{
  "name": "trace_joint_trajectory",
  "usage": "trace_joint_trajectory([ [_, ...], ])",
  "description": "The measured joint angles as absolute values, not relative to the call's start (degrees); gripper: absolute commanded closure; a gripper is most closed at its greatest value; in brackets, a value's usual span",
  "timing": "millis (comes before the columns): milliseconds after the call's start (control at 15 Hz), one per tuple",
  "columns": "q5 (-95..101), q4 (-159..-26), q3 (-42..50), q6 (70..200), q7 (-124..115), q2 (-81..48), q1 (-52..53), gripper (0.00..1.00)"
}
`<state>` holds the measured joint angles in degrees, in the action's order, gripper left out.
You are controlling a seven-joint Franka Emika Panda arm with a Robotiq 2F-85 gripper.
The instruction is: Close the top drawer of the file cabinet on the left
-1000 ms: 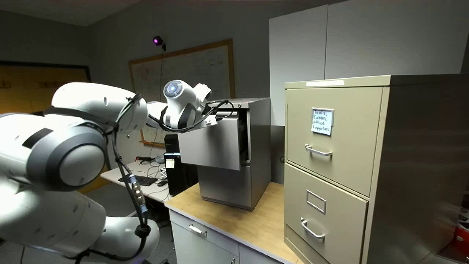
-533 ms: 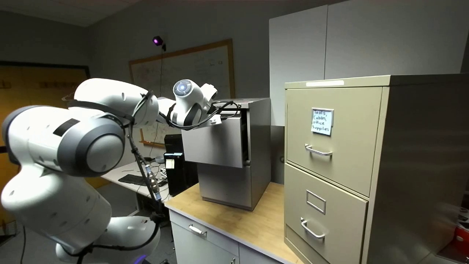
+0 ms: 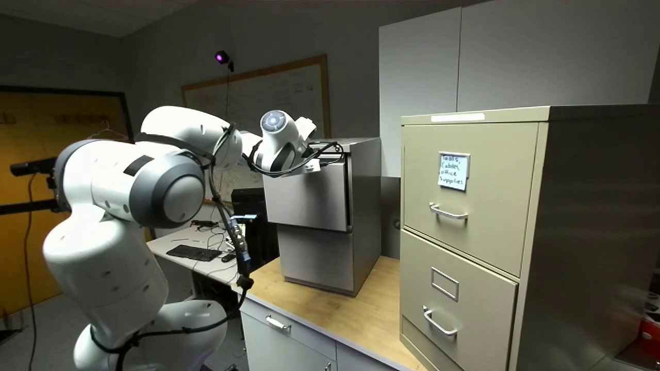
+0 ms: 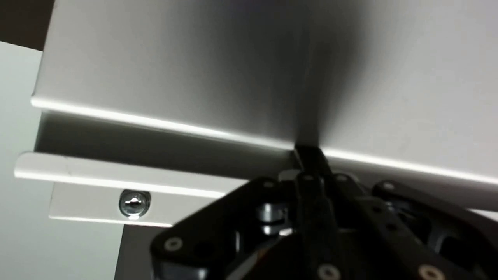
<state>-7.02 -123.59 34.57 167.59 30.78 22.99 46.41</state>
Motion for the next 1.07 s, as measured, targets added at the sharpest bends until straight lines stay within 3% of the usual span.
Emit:
trace_joint_trajectory([
  [1000,-20.57,-108.2,55.76,155.25,39.58,13.5,64.98,1.0],
  [1067,-23.12,-107.32,55.79,153.38,41.16,13.05,64.5,0.85],
])
